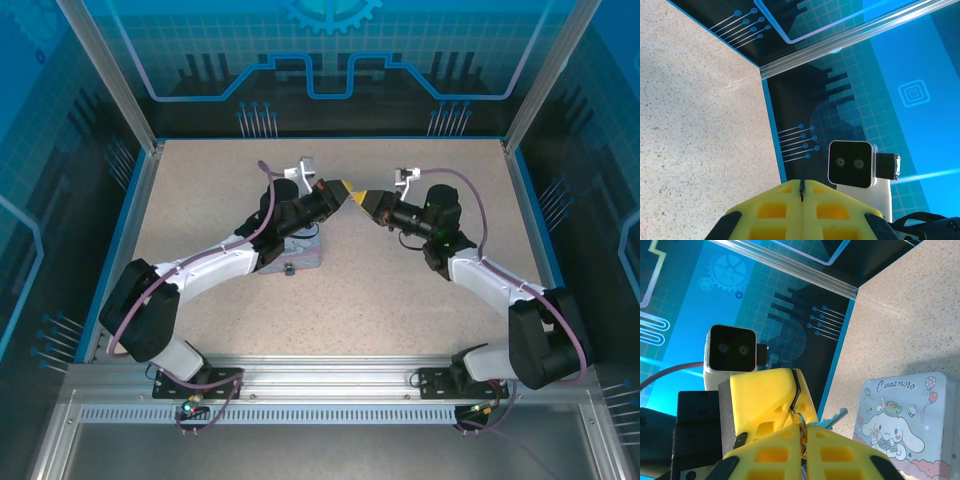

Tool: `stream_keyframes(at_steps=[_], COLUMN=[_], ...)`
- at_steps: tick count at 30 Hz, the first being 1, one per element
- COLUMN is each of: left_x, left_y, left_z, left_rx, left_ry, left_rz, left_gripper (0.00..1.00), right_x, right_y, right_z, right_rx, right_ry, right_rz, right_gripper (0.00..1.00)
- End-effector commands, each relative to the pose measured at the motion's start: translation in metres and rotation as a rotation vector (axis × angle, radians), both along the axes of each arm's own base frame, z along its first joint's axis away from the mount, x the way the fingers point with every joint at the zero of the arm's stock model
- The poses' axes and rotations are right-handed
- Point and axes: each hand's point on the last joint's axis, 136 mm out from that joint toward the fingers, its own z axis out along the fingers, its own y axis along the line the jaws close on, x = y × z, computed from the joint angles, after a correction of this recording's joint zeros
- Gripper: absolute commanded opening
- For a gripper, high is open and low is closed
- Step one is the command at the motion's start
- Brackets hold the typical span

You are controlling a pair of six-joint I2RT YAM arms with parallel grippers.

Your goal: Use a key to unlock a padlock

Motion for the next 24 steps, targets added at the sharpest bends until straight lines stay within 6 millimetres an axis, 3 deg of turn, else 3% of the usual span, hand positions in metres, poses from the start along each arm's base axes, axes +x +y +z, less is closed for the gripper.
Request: stream_keyframes(at_steps=[1,5,24], left_x=[0.003,0.003,-0.002], left_y=[-0.005,-0.005,-0.008], left_z=[0.015,0.014,0.005], left_rx=[-0.033,-0.031,-0.018], left_ry=[-0.042,-0.038,-0.023], left_rz=[-0.006,-0.006,-0.011], left_gripper=[0.00,0.00,0.00], right_x=[-0.001,-0.001,0.001], right_y=[0.000,-0.001,-0.004], right_z=[0.004,0.009,0.016], right_rx=[0.009,0.007,0.012], right_ry=[-0.026,-0.035,-0.045], right_rz=[0.014,0.011,0.006], right_gripper=[0.07,0.17,0.15])
